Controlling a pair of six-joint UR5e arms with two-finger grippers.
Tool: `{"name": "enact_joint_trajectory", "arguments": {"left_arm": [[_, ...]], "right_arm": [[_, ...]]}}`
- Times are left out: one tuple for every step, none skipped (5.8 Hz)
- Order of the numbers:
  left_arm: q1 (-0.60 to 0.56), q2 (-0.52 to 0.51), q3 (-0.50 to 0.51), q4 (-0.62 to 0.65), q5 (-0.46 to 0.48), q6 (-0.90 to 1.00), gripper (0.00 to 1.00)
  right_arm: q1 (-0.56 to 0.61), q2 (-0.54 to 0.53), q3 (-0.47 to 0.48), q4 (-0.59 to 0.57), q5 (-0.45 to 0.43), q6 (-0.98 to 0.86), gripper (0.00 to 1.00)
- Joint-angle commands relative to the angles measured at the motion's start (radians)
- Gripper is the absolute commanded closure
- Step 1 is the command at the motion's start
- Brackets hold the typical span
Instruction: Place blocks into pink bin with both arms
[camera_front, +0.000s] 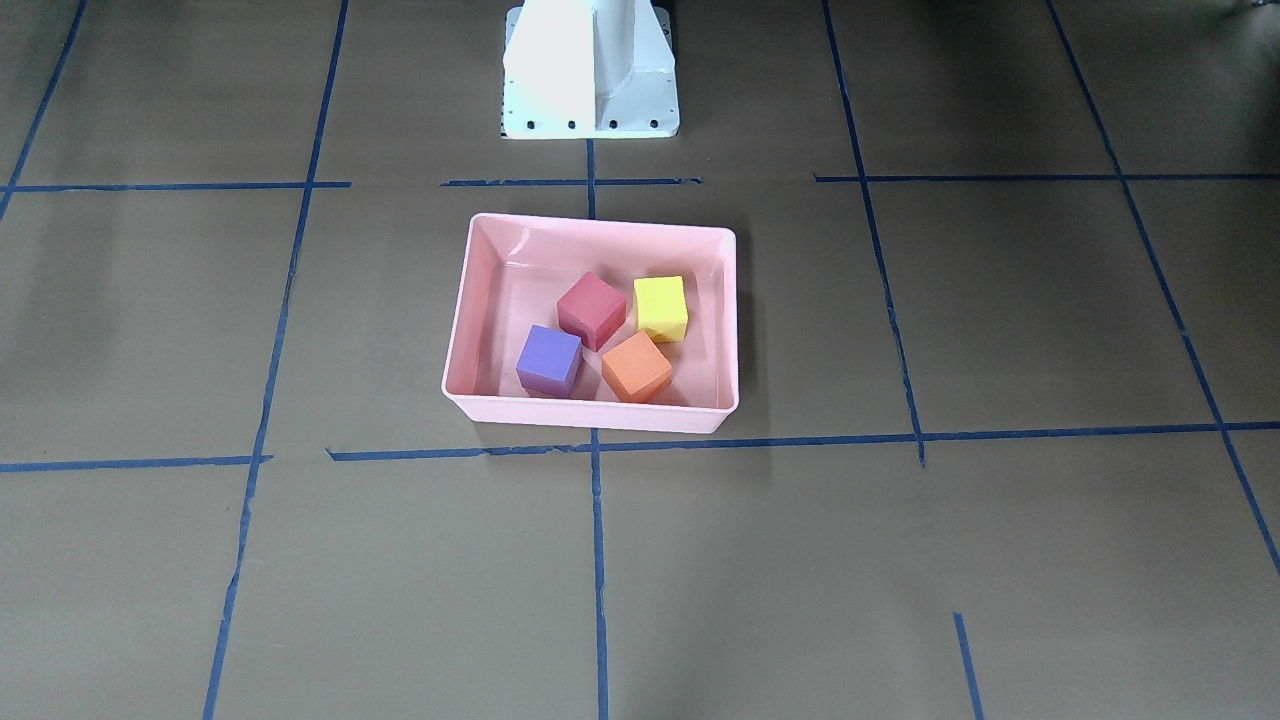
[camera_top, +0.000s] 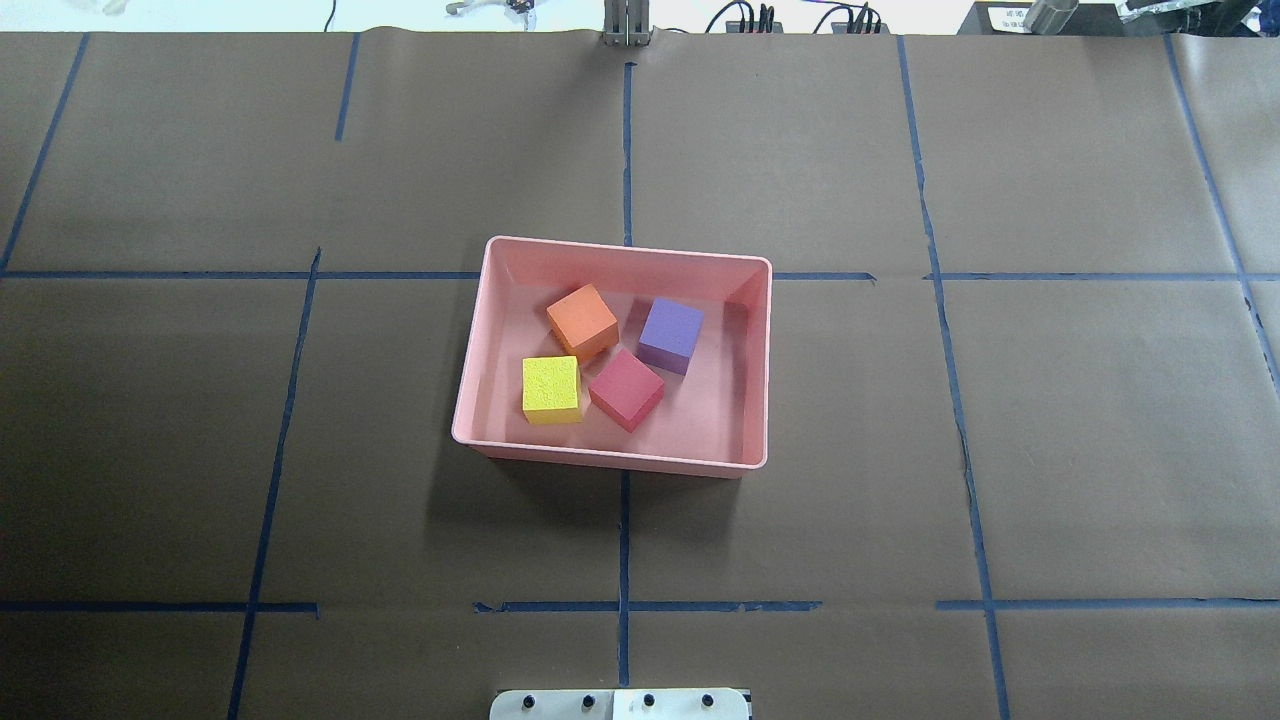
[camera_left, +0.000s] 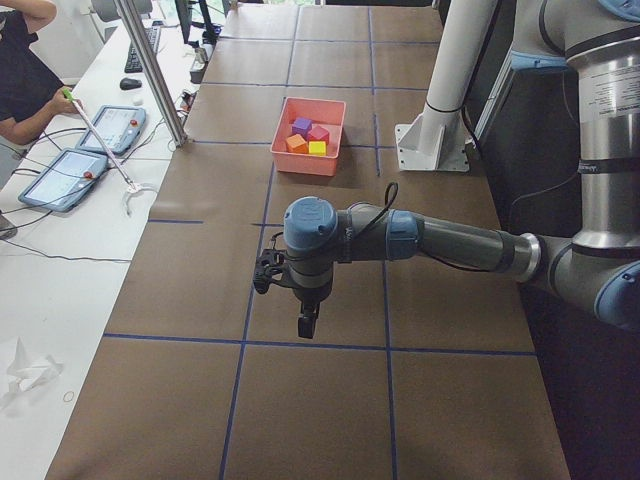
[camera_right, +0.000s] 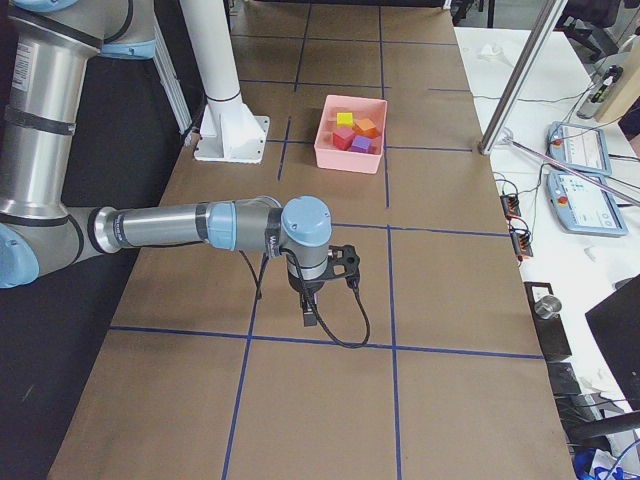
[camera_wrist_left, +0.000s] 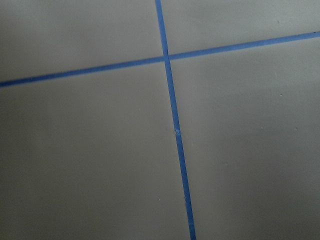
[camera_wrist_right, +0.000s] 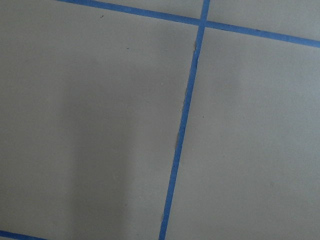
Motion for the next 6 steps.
{"name": "enact_joint_trajectory", "arguments": {"left_arm": [[0.003,0.028,-0.003,-0.004,-0.005,-0.066,0.0],[0.01,0.032,0.0,0.003,-0.005,-0.059,0.0],[0.024,0.035,0.006,-0.003,-0.006,-0.066,0.0],[0.052,0.036,-0.008,-0.004,-0.005,-0.054,0.0],[0.058,0.031,0.001,-0.003,-0.005,-0.056,0.0],[0.056,0.032,-0.003,0.005,-0.006,-0.063,0.0]], "right_arm": [[-0.001,-0.003,-0.006,0.0,0.006,0.008,0.0],[-0.001,-0.001,-0.006,0.001,0.006,0.008,0.0],[-0.001,-0.001,-0.006,0.001,0.006,0.008,0.0],[-0.002,-0.001,-0.006,0.0,0.006,0.008,0.0],[-0.002,-0.001,-0.006,0.0,0.006,0.008,0.0],[-0.001,-0.001,-0.006,0.0,0.006,0.008,0.0]]}}
